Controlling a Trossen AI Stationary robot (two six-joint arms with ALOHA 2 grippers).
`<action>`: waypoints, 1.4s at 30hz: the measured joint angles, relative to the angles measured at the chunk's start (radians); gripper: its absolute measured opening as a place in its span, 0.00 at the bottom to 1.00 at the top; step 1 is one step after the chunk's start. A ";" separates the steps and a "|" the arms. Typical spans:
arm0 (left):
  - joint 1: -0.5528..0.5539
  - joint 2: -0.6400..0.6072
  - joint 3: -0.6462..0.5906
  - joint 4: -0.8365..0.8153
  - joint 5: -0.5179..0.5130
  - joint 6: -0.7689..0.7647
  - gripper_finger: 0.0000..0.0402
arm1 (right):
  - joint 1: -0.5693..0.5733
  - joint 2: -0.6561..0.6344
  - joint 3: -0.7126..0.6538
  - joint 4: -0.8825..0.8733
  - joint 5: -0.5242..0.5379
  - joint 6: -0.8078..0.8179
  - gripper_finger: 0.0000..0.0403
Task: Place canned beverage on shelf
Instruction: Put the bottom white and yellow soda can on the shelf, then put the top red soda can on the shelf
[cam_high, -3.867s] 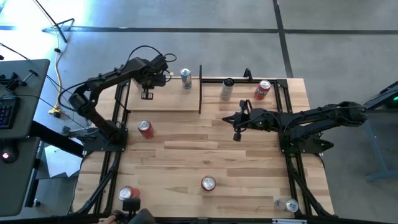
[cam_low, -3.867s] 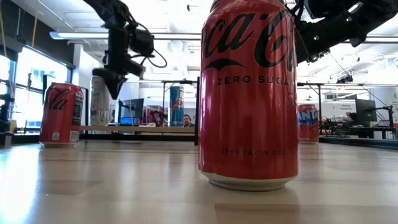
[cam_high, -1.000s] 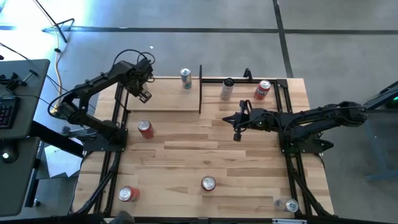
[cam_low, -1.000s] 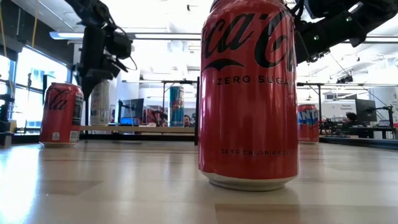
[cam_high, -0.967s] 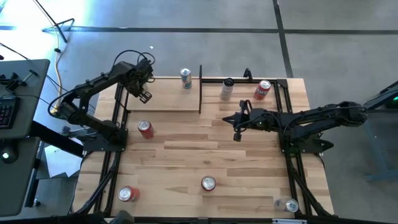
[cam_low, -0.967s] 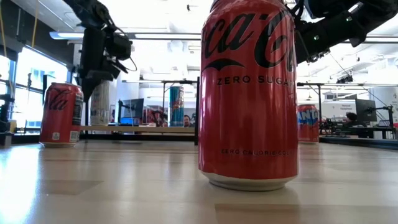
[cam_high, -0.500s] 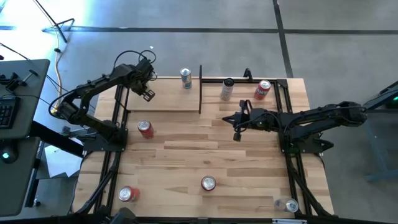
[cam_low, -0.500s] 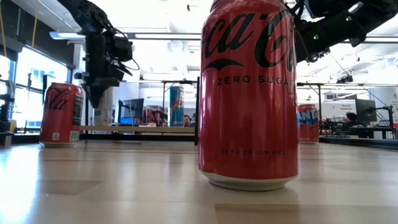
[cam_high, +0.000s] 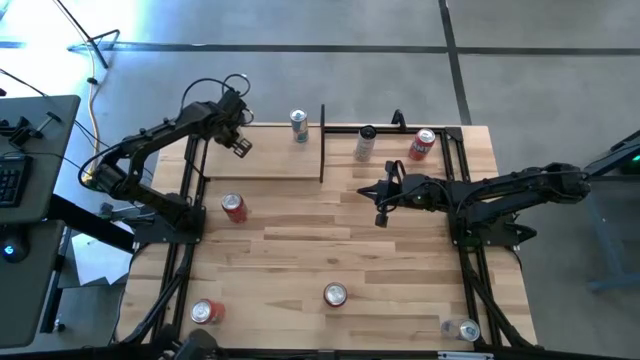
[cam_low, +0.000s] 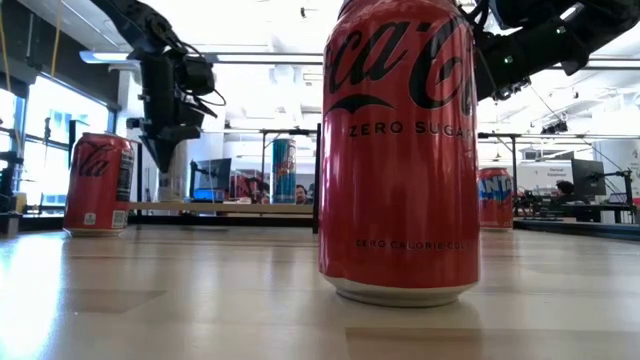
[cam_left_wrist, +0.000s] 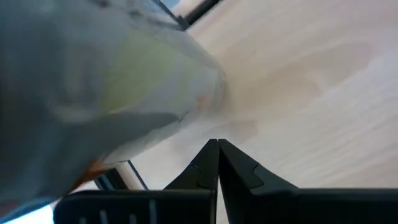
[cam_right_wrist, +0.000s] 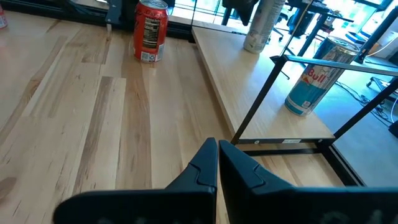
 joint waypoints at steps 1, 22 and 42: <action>0.006 0.000 0.000 0.003 0.000 0.000 0.00 | 0.000 0.000 0.000 0.000 0.000 0.000 0.00; 0.036 -0.127 0.000 -0.006 0.063 0.046 0.00 | 0.000 0.000 0.000 0.000 0.000 0.000 0.00; -0.359 -0.606 -0.345 0.385 0.254 -0.001 0.00 | 0.000 0.044 0.000 0.171 -0.137 -0.009 0.00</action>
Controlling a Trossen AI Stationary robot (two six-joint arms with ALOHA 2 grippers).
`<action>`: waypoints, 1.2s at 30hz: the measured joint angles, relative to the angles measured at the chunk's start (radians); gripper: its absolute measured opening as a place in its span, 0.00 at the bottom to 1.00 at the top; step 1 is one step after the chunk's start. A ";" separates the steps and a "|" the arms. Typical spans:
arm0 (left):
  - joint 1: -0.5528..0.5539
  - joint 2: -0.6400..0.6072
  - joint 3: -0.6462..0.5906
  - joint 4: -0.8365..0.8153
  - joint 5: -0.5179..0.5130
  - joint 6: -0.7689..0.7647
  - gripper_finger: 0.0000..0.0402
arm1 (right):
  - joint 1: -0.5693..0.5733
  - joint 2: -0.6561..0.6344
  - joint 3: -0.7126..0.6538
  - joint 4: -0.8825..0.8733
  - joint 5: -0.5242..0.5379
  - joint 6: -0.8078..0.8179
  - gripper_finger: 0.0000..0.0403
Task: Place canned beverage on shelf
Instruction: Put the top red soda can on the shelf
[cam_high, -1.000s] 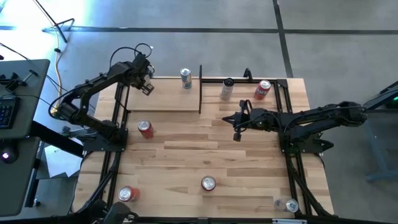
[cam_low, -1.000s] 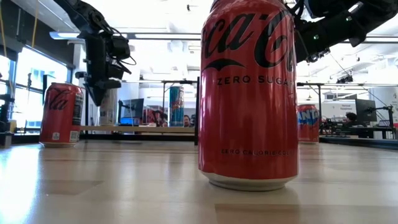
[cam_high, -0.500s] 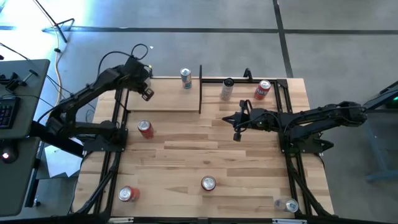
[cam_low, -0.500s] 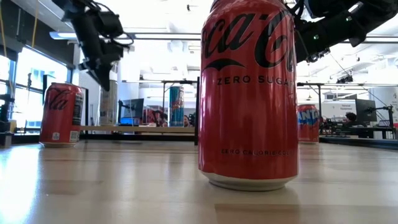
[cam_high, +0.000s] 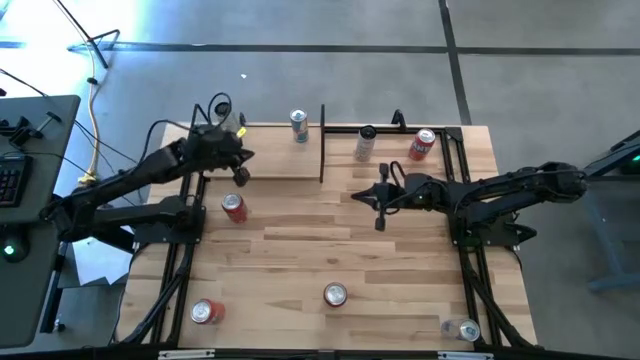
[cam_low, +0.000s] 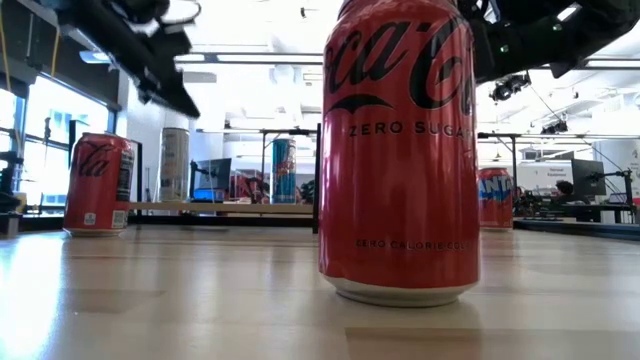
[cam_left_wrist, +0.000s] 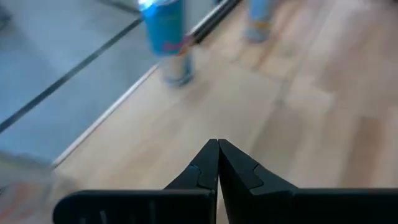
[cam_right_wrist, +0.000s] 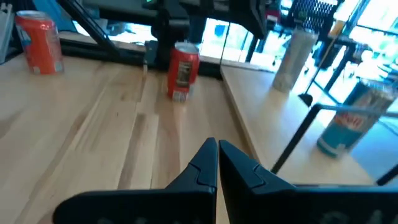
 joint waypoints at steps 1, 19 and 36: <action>-0.025 -0.013 0.013 -0.030 0.020 -0.010 0.00 | 0.000 0.005 0.000 0.009 0.000 -0.005 0.00; -0.359 0.145 0.359 -0.792 0.056 -0.382 0.31 | 0.000 0.010 0.000 0.000 0.013 -0.010 0.00; -0.378 0.454 0.445 -1.002 -0.008 -0.483 0.77 | 0.000 0.010 0.000 -0.031 0.003 -0.010 0.00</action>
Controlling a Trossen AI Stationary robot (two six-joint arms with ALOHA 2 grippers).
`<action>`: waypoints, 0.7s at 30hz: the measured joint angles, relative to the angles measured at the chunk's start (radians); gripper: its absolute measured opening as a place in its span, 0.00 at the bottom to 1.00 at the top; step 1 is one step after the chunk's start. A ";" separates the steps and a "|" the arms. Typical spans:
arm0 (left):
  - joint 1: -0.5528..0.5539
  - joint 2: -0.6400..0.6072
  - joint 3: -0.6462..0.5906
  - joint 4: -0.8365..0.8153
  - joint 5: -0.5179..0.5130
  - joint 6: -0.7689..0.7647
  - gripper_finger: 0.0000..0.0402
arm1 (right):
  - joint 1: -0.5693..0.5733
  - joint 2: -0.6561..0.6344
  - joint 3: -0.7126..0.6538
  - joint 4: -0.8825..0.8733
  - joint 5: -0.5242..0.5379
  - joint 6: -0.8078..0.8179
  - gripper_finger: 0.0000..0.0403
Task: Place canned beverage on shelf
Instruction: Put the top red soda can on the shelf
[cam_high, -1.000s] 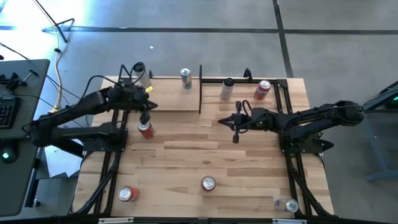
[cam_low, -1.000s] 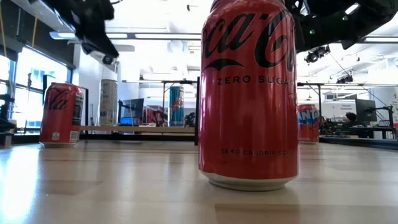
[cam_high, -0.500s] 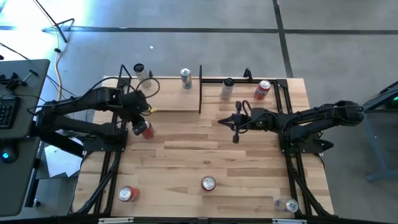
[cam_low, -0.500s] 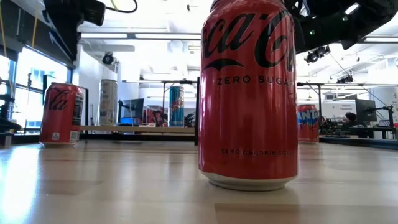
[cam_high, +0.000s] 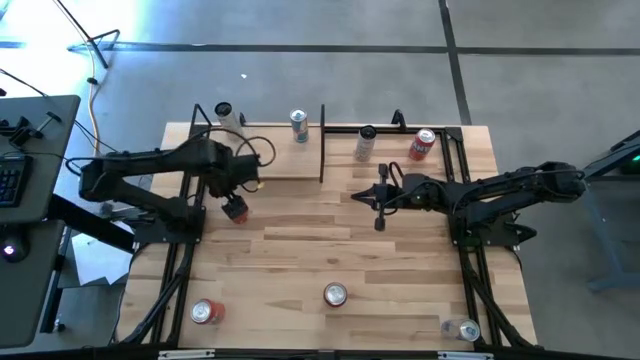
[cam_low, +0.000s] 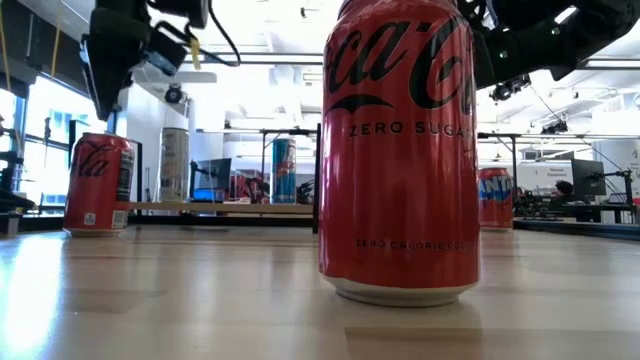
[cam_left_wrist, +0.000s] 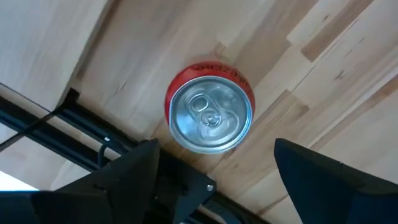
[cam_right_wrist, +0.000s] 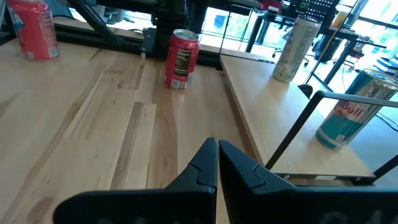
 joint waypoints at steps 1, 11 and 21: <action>0.000 0.013 0.000 0.001 0.001 0.009 0.77 | 0.000 0.000 0.000 0.000 0.000 0.000 0.00; 0.001 0.043 -0.028 0.040 0.020 0.029 0.77 | 0.000 0.000 0.000 -0.014 -0.001 0.000 0.00; 0.007 0.035 -0.131 0.100 0.017 0.073 0.77 | 0.000 0.000 0.000 -0.017 -0.001 0.000 0.00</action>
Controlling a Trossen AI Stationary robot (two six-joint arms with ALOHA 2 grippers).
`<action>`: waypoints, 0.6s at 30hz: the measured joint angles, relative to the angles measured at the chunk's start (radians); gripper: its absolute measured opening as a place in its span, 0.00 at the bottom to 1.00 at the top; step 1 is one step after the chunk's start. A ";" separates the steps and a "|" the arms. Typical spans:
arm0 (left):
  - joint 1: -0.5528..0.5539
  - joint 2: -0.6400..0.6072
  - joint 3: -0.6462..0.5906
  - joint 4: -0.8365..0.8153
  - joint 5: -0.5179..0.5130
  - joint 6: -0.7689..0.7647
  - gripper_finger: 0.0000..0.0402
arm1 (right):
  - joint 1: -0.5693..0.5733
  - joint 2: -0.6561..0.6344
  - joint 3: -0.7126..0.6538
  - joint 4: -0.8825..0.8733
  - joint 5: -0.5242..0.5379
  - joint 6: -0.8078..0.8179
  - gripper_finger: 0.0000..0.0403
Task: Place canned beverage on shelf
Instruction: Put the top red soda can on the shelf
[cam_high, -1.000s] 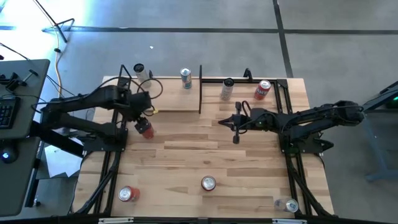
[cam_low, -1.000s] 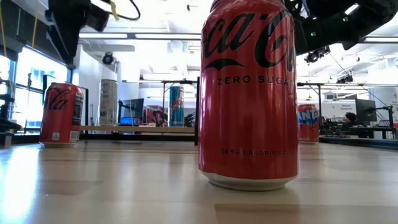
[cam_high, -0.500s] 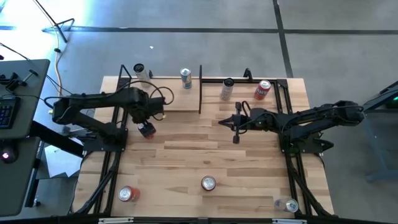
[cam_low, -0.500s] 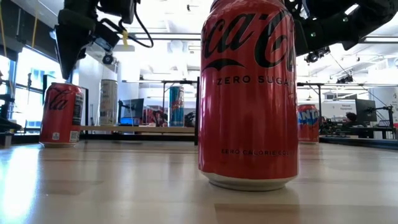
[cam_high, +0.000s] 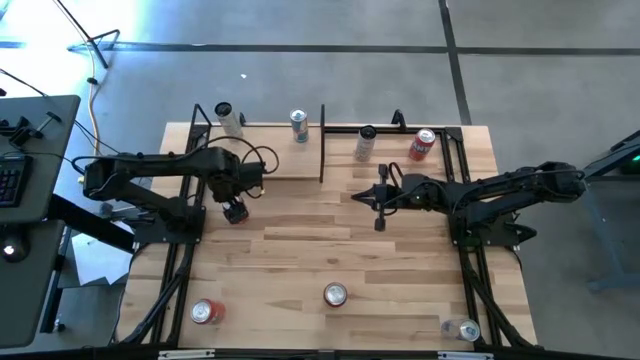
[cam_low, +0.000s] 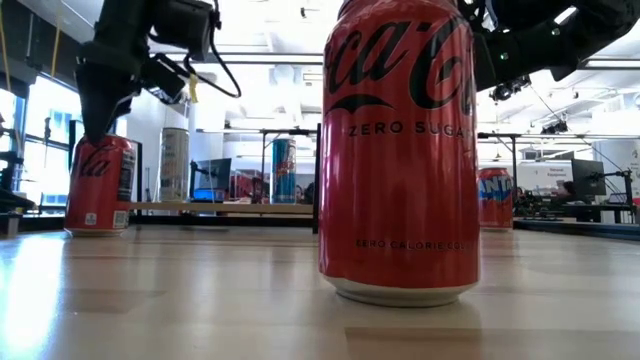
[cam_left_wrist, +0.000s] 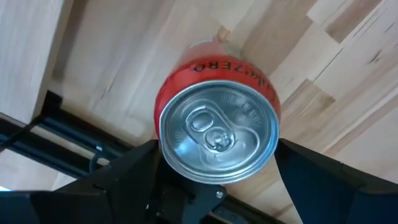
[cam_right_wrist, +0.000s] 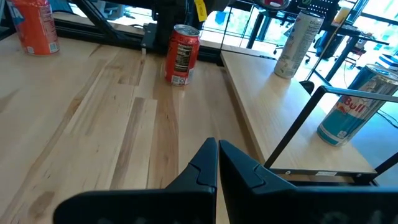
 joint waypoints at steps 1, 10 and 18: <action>0.000 0.000 -0.001 0.007 -0.002 0.007 0.77 | 0.000 0.000 0.000 0.000 0.000 0.000 0.00; 0.000 0.000 -0.001 0.094 -0.003 -0.015 0.76 | 0.000 0.000 0.000 0.000 0.000 0.000 0.00; -0.001 -0.007 0.000 0.111 -0.010 -0.054 0.57 | 0.000 0.000 0.000 0.000 0.000 0.000 0.00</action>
